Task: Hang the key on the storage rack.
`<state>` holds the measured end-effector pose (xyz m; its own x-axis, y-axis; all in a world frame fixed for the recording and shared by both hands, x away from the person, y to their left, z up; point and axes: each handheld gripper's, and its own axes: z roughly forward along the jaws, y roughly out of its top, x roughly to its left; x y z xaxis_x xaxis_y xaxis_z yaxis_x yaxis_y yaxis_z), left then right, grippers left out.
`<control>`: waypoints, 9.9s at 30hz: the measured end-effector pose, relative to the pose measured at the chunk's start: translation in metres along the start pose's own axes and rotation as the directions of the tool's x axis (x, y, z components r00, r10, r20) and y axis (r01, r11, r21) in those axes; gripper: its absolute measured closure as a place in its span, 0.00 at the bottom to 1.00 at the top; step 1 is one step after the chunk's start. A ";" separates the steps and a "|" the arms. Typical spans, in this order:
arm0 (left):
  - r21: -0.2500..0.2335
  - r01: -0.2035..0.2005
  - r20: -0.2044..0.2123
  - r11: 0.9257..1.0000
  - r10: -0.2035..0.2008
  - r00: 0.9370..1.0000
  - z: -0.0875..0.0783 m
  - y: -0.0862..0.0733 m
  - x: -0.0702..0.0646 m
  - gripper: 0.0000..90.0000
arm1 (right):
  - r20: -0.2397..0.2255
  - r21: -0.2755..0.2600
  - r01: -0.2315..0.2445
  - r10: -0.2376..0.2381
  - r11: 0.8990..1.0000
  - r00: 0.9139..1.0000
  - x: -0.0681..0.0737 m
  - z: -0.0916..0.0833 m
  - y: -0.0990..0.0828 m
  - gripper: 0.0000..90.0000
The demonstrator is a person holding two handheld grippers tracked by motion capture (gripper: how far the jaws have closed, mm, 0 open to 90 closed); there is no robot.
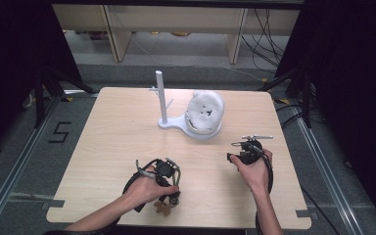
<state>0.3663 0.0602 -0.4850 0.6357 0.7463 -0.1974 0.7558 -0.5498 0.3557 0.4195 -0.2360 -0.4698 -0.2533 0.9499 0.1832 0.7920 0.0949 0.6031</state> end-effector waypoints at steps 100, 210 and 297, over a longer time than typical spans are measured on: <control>-0.484 -0.139 -0.072 0.864 0.119 0.990 -0.071 -0.023 0.045 0.77 | -0.002 -0.045 -0.012 0.011 0.999 1.000 -0.002 -0.003 -0.003 0.48; -0.821 -0.065 -0.139 0.568 -0.088 0.986 -0.119 -0.008 0.118 0.77 | -0.006 -0.116 0.012 -0.012 0.993 1.000 -0.004 -0.001 -0.007 0.45; -0.756 0.030 -0.070 0.654 -0.127 0.989 -0.084 0.061 0.156 0.76 | 0.001 -0.118 -0.011 0.012 0.993 1.000 -0.006 -0.002 -0.007 0.44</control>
<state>0.4986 0.1750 -0.4173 0.5222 0.8345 -0.1760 0.3943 -0.0533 0.9174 0.4143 -0.2428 -0.4742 -0.2436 0.9512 0.1895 0.7240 0.0483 0.6881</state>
